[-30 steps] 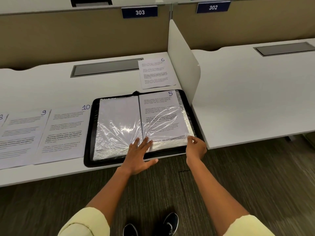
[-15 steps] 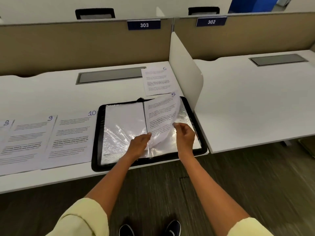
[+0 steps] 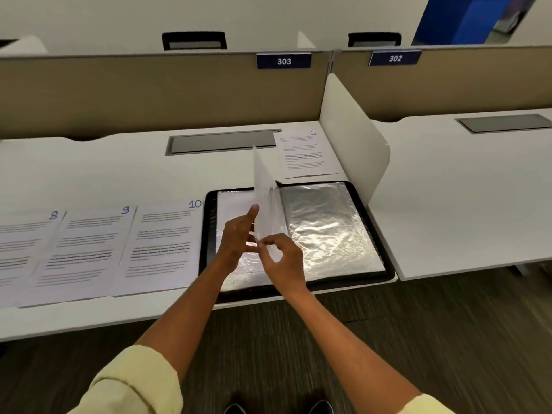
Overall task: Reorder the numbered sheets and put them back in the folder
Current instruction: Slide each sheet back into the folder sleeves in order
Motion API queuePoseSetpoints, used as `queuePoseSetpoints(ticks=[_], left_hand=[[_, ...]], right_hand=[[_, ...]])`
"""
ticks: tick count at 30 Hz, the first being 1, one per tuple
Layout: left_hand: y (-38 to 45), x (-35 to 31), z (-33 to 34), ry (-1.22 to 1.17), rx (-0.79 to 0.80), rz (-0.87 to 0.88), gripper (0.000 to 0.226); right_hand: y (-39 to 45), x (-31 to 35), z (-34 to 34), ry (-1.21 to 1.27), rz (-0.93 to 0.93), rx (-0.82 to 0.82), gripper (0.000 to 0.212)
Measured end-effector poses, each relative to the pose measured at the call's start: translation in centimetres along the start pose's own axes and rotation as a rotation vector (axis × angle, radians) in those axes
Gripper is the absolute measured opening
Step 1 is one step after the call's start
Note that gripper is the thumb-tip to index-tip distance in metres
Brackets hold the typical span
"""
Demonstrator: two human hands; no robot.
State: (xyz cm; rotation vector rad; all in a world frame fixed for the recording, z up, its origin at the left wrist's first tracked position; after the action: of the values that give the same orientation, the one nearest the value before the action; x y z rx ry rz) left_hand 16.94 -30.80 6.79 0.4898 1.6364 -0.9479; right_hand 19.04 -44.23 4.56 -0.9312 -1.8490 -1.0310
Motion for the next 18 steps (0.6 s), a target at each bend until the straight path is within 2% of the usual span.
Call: queuePoseSetpoints(ticks=[2,6,9,13,18], left_hand=[[0.4,0.7,-1.9,0.009,-0.045,0.028,0.061],[0.8,2.9,-5.3,0.170,-0.135,0.051,0.027],[1.2,5.0,-7.4,0.247,-0.180,-0.014,0.014],[1.8,7.4,-9.7,0.272,-0.142,-0.109,0.023],[2.1,8.8,-10.9,0.248,-0.089,-0.184,0.030]], right_hand=[[-0.5,0.0,1.6,-0.027,0.004,0.059,0.008],[-1.3,-0.8,3.6,-0.073,0.131,0.199,0.023],[-1.5,-2.6,4.1,-0.191,0.239,0.201,0.034],[-1.9,-5.2,3.5,-0.463,0.391,0.285,0.053],[-2.8,-6.6,2.9,-0.583,0.443,0.364,0.059]])
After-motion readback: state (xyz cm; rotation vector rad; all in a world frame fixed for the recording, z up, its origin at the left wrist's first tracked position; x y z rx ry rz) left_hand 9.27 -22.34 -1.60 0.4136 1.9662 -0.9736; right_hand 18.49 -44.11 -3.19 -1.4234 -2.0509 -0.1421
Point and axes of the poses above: each hand's wrist, its own y-axis towards the middle knuckle, its own z-axis out of the palm, x = y × z, the point moved 2 cm from there along y, towards the middle knuckle, and after that the axes turned 3 degrees about -x, right-handed, at the moved point
